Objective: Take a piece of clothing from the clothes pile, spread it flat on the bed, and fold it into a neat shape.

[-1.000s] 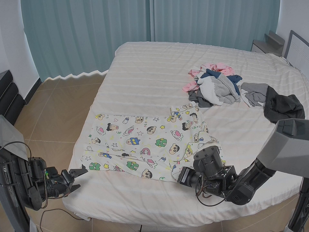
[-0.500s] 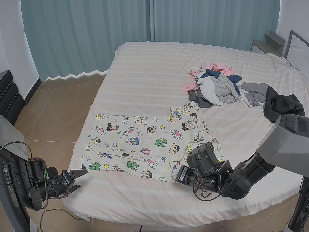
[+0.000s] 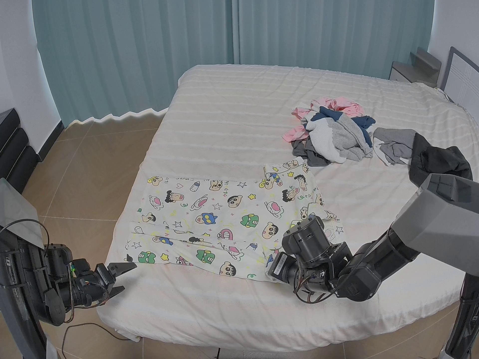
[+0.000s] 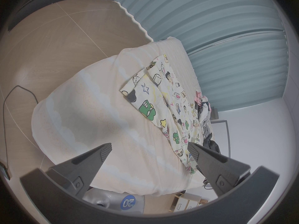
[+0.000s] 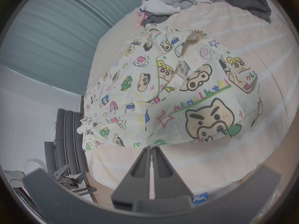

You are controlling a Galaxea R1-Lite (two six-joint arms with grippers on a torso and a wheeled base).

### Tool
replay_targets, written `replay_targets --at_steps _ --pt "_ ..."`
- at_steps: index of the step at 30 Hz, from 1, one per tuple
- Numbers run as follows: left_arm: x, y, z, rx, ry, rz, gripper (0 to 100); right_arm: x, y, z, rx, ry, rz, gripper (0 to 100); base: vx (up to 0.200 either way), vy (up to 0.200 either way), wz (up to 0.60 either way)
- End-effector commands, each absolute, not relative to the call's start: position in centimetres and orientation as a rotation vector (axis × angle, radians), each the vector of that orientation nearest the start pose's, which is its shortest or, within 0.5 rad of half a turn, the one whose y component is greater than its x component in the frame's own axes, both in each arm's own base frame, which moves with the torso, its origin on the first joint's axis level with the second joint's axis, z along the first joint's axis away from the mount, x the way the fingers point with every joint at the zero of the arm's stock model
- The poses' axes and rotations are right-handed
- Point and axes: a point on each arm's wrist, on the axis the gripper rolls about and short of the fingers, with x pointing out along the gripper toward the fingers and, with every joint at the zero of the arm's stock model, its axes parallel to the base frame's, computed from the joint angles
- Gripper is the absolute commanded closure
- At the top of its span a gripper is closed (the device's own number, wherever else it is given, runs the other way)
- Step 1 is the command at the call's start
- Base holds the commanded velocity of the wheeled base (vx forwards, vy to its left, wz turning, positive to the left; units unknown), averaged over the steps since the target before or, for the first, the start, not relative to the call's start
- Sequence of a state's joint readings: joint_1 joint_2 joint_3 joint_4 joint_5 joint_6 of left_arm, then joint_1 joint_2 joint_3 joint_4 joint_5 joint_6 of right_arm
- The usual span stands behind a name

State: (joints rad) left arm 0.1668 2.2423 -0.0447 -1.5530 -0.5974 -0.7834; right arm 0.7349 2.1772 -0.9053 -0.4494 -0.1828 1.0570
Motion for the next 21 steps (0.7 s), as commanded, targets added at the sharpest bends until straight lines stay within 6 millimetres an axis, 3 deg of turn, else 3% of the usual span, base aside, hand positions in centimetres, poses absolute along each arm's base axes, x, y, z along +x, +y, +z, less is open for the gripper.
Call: replay_targets --at_steps 1,7,8,15,21 --pt "22.4 2.5 -0.9 -0.985 0.732 -0.167 0 27.2 24.3 2.5 0.621 0.923 0.071 100 0.000 0.000 0.00" --pt "22.4 2.5 -0.9 -0.985 0.732 -0.167 0 27.4 24.5 2.3 0.655 0.936 0.066 100 0.000 0.000 0.00" --pt "22.4 2.5 -0.9 -0.984 0.732 -0.169 0 27.4 24.5 2.3 0.662 0.940 0.066 0 0.000 0.000 0.00" --pt "22.4 2.5 -0.9 -0.984 0.732 -0.169 0 27.8 23.8 2.2 0.681 0.949 0.042 0 0.000 0.000 0.00" --pt "22.4 2.5 -0.9 -0.984 0.732 -0.169 0 26.8 21.8 5.1 0.718 0.945 0.023 0 0.000 0.000 0.00"
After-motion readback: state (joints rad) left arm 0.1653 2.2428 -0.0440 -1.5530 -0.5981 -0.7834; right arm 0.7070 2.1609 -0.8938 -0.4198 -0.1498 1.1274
